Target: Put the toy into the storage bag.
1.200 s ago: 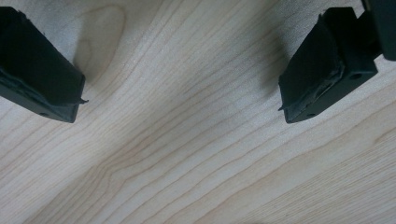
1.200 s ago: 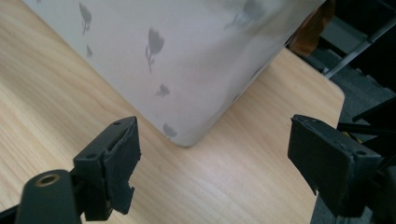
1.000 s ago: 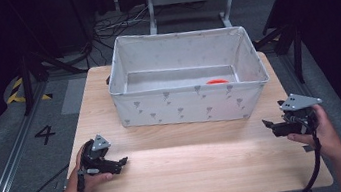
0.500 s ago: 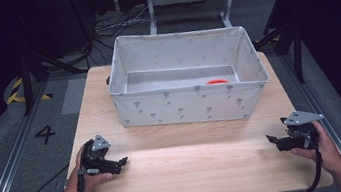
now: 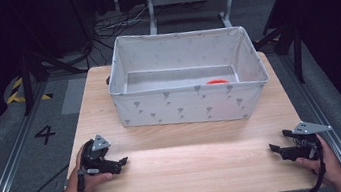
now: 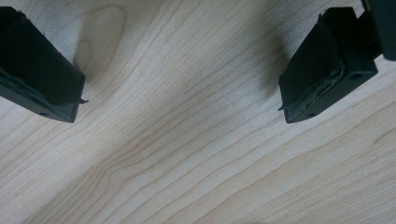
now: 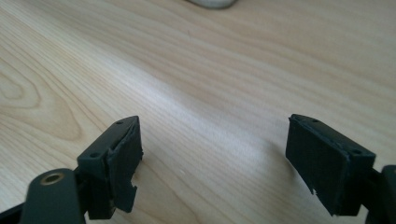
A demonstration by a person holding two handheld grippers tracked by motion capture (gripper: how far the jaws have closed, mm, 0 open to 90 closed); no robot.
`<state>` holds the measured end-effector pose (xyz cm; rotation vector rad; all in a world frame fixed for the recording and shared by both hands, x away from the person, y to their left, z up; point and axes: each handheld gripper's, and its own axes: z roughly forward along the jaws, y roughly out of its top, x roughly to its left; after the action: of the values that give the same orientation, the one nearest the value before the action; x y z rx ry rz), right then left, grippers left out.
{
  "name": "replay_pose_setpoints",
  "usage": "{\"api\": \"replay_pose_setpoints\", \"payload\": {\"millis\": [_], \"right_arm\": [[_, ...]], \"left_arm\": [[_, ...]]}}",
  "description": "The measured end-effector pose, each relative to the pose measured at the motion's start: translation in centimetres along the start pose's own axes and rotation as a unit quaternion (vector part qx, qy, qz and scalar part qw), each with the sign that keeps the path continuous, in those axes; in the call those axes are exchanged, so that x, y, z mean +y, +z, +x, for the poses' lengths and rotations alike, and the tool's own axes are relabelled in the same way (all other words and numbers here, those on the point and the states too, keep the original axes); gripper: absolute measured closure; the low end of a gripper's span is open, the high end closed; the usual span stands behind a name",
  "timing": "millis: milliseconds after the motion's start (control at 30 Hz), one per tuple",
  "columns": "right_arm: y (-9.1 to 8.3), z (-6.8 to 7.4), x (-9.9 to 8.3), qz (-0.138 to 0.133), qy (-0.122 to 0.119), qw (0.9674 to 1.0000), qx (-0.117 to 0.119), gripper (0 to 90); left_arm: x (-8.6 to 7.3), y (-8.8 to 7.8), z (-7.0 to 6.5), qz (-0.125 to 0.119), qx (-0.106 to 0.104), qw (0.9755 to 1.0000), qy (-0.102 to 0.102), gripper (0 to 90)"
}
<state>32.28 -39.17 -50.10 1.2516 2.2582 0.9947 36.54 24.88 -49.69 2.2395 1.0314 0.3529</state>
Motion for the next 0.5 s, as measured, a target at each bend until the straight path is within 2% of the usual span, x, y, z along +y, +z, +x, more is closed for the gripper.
{"api": "replay_pose_setpoints", "payload": {"millis": [67, 500], "right_arm": [[-0.03, -0.06, -0.05, -0.001, 0.010, 0.9999, -0.012, 18.2], [0.05, 0.00, 0.01, 0.002, 0.016, 0.9997, -0.016, 16.7]], "left_arm": [[0.00, -0.01, 0.00, 0.001, 0.000, 1.0000, 0.000, 0.6], [0.03, 0.03, -0.12, 0.001, 0.003, 1.0000, -0.007, 0.4]]}}
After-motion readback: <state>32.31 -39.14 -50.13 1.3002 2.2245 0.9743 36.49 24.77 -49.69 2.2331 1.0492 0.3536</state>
